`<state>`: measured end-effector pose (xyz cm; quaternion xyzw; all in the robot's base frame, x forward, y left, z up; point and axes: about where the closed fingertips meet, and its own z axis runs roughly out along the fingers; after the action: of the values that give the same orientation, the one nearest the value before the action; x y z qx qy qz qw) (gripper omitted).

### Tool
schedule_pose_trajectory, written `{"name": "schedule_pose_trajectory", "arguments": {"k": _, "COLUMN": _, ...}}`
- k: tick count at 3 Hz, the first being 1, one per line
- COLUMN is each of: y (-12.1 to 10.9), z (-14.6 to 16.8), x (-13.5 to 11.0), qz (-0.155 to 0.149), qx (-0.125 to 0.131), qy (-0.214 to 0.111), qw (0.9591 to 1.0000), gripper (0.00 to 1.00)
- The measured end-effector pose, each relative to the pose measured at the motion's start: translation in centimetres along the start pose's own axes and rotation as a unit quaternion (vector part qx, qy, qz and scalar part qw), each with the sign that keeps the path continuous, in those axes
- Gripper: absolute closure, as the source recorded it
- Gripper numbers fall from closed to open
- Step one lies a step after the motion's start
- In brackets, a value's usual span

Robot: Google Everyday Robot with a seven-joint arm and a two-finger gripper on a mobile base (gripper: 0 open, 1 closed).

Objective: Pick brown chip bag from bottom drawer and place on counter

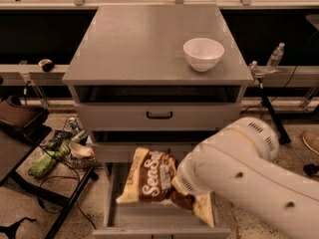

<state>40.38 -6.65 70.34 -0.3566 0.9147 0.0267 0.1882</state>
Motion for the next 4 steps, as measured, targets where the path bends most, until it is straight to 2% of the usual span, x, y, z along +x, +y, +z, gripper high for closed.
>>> {"name": "schedule_pose_trajectory", "arguments": {"k": 1, "y": -0.5, "z": -1.7, "x": -0.6, "qz": 0.002, "qx": 0.019, "qy": -0.010, "qw": 0.9998, "gripper": 1.00}}
{"name": "schedule_pose_trajectory", "arguments": {"k": 2, "y": -0.4, "z": -1.5, "x": -0.6, "qz": 0.001, "qx": 0.016, "qy": -0.008, "qw": 0.9998, "gripper": 1.00}}
{"name": "schedule_pose_trajectory", "arguments": {"k": 3, "y": 0.4, "z": -4.9, "x": -5.5, "qz": -0.024, "qx": 0.042, "qy": -0.016, "qw": 0.9987, "gripper": 1.00}}
{"name": "schedule_pose_trajectory", "arguments": {"k": 4, "y": 2.8, "z": -11.4, "x": -14.2, "qz": -0.061, "qx": 0.078, "qy": -0.059, "qw": 0.9933, "gripper": 1.00}}
